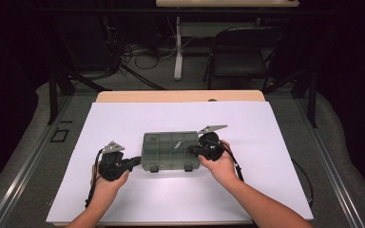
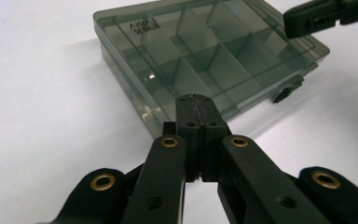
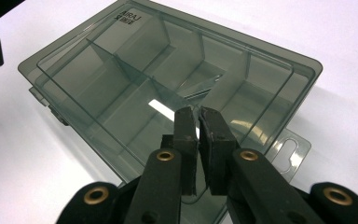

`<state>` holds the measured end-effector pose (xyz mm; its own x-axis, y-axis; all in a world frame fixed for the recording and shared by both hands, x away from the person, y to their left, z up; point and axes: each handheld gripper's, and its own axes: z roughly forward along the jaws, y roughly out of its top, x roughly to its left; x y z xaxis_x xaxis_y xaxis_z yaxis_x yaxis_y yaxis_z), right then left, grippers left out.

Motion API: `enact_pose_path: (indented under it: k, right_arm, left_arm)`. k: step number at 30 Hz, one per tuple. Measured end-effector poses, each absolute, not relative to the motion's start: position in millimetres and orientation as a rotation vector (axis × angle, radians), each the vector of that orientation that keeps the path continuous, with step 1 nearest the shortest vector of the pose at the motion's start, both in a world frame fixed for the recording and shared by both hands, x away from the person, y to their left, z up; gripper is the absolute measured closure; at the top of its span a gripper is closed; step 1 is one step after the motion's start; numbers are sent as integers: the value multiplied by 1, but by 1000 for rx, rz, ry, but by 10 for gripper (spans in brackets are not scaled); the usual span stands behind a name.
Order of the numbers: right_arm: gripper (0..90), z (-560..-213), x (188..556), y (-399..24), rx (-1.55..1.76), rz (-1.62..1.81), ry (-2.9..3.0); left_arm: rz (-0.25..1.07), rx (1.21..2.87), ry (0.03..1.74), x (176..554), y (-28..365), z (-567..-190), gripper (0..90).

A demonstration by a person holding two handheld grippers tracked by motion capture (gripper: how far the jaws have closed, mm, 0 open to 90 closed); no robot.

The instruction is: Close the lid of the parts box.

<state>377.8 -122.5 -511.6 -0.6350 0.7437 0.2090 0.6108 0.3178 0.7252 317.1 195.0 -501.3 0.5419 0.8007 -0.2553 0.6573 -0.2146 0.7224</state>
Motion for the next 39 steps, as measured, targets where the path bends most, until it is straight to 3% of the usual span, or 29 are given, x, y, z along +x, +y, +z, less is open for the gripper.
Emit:
enact_pose_path:
  k: [39]
  right_arm:
    - [864, -521, 376, -124, 1277, 1229, 2410]
  left_arm:
    - [206, 2006, 1204, 332, 179, -516, 891]
